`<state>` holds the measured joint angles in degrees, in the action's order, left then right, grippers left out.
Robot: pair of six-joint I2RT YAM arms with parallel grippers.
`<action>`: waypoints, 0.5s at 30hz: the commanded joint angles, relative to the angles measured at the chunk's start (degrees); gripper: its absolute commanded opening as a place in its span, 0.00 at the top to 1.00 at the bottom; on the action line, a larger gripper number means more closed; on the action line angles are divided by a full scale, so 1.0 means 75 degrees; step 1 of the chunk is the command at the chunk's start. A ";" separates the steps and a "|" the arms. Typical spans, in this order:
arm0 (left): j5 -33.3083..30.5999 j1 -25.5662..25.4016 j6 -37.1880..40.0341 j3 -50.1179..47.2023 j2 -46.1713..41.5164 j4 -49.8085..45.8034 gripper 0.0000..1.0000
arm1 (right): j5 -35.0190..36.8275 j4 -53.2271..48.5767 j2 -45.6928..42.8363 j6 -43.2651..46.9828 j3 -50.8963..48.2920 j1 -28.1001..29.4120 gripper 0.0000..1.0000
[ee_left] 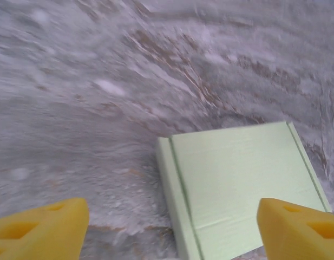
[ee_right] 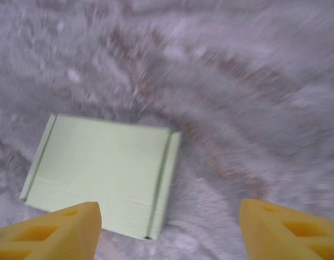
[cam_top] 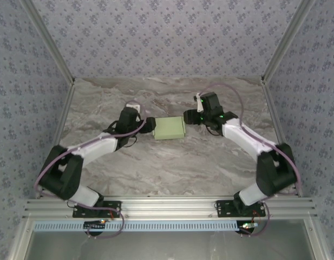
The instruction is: Fold the paper box
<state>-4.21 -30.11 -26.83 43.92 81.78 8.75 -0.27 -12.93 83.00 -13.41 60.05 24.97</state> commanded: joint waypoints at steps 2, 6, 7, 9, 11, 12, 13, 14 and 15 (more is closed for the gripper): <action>-0.2130 0.0086 0.0755 -0.1411 -0.1810 0.0689 0.10 | 0.3015 -0.0071 -0.1376 0.0662 -0.1252 -0.0007 0.23; -0.3396 0.0491 0.1297 -0.2402 -0.3302 0.0849 0.04 | 0.4234 0.0772 -0.2457 0.0821 -0.2606 -0.0471 0.08; -0.3510 0.0664 0.1368 -0.2591 -0.3554 0.0915 0.03 | 0.4324 0.0992 -0.2631 0.0803 -0.2855 -0.0645 0.06; -0.3564 0.1219 0.1346 -0.2923 -0.4028 0.0949 0.01 | 0.4482 0.1576 -0.2916 0.0763 -0.3474 -0.1092 0.03; -0.3415 0.1813 0.1342 -0.3178 -0.4241 0.1092 0.01 | 0.4463 0.1993 -0.3048 0.0635 -0.3936 -0.1623 0.01; -0.3283 0.2141 0.1355 -0.3305 -0.4244 0.1263 0.01 | 0.4341 0.2203 -0.3074 0.0540 -0.4133 -0.1935 0.01; -0.3139 0.2449 0.1363 -0.3418 -0.4166 0.1497 0.01 | 0.4071 0.2543 -0.3066 0.0630 -0.4342 -0.2236 0.01; -0.2955 0.2719 0.1437 -0.3521 -0.3995 0.1804 0.01 | 0.3728 0.2948 -0.3035 0.0852 -0.4570 -0.2457 0.01; -0.2737 0.3046 0.1356 -0.3479 -0.3802 0.1949 0.01 | 0.3495 0.3545 -0.2950 0.1018 -0.4851 -0.2653 0.01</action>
<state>-26.44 -11.35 -17.98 18.85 51.35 17.65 27.86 2.17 61.12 -7.99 26.85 7.97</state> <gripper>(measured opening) 0.989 0.985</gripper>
